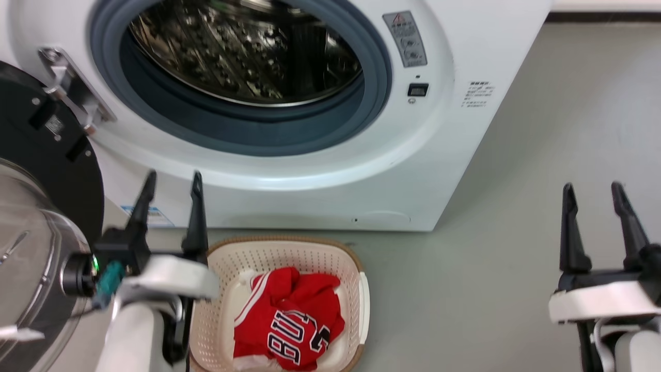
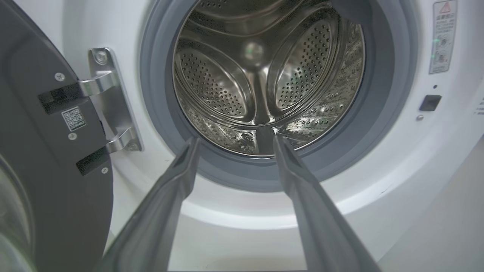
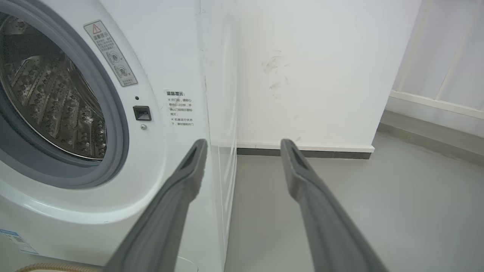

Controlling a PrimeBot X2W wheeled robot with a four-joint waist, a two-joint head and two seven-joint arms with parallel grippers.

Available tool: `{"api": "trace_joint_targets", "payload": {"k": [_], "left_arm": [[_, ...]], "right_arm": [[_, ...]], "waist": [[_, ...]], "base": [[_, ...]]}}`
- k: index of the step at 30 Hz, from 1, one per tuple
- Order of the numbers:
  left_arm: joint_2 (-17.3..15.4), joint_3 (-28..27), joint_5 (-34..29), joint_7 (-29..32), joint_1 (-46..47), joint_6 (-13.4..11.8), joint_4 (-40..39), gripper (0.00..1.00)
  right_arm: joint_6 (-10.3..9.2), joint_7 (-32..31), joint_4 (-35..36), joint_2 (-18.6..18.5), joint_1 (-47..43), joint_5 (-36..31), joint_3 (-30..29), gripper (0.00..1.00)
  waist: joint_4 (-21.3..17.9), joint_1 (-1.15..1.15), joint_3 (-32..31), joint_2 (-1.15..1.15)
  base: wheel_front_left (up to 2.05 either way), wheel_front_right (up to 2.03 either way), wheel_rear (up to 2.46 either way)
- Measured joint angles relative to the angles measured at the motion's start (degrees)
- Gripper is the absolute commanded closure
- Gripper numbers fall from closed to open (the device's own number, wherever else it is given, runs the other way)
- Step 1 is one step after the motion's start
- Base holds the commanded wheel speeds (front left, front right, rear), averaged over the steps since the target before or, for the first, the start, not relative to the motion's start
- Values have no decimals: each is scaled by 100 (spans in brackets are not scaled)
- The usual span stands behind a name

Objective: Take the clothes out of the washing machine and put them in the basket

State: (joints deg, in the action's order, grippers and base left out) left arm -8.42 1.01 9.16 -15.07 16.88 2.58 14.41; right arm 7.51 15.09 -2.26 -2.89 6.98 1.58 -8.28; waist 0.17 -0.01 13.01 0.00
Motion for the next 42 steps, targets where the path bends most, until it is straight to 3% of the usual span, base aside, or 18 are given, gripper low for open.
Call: {"api": "trace_joint_targets", "payload": {"k": [8,18,42], "left_arm": [[332,-196,-216,0,-1037,-9,-469,0],[472,-64,-573,0,-1685,-111,-670,0],[514,-12,-831,0,-1887,-431,-804,0]], "right_arm": [[0,0,-40,1,-562,-5,198,0],[0,0,-40,1,-956,252,229,0],[0,0,53,1,-1060,242,204,0]], "waist": [[-44,0,-554,0],[-100,0,-1058,0],[-134,1,-1151,0]], "base": [[0,0,0],[0,0,0],[0,0,0]]}}
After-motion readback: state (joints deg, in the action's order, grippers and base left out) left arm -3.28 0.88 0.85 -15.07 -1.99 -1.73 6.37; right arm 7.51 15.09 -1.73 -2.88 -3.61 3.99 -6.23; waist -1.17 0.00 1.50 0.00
